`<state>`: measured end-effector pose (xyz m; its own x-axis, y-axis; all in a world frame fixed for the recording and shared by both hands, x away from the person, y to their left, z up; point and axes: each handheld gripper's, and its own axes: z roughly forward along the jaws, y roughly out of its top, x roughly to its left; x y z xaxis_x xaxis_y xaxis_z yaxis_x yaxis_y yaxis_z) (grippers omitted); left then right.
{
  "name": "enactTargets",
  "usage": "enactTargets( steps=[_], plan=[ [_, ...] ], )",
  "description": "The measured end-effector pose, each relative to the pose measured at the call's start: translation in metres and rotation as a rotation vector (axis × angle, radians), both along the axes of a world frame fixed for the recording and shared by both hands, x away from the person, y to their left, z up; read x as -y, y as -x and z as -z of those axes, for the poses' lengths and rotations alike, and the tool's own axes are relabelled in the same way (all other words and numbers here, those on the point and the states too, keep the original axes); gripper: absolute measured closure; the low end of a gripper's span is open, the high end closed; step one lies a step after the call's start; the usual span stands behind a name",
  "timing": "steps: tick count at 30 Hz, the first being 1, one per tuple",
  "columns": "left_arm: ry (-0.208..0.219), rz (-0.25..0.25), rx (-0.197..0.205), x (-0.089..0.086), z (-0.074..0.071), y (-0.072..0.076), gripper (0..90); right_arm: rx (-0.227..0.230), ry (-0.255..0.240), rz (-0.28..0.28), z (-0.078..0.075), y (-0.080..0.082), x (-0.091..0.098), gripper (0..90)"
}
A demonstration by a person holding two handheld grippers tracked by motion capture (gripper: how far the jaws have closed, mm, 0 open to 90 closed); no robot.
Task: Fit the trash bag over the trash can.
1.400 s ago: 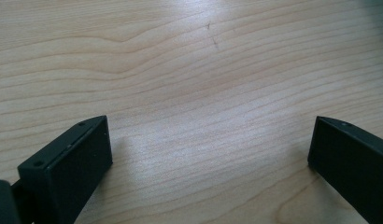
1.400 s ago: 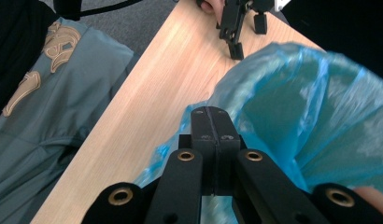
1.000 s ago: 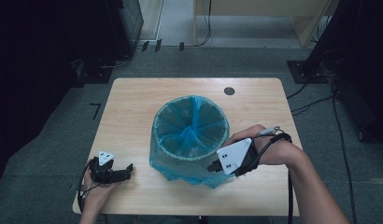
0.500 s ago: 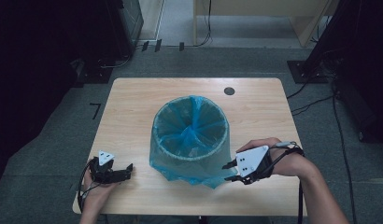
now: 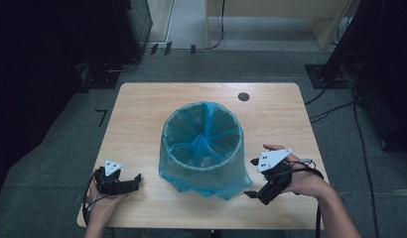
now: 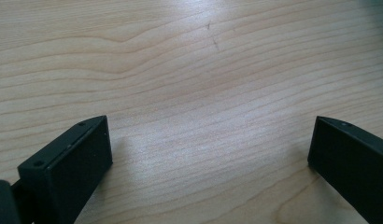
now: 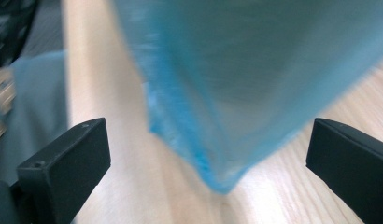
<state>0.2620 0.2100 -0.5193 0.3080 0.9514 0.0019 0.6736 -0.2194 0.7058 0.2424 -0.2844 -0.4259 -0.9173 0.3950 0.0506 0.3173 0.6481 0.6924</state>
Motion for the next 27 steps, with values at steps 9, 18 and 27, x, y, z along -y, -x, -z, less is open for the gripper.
enactTargets(
  steps=[9,18,27],
  plan=[
    [0.000,0.000,0.000,0.000,0.000,0.000,0.0,0.004,-0.019,0.216,0.018,-0.012,0.014,0.0],
    [0.000,0.000,-0.001,0.000,0.000,0.000,0.0,-0.013,0.036,0.433,0.044,-0.020,0.026,0.0],
    [0.000,0.000,-0.001,0.000,0.000,0.000,0.0,-0.054,0.012,0.697,0.065,-0.031,0.053,0.0]
  ],
)
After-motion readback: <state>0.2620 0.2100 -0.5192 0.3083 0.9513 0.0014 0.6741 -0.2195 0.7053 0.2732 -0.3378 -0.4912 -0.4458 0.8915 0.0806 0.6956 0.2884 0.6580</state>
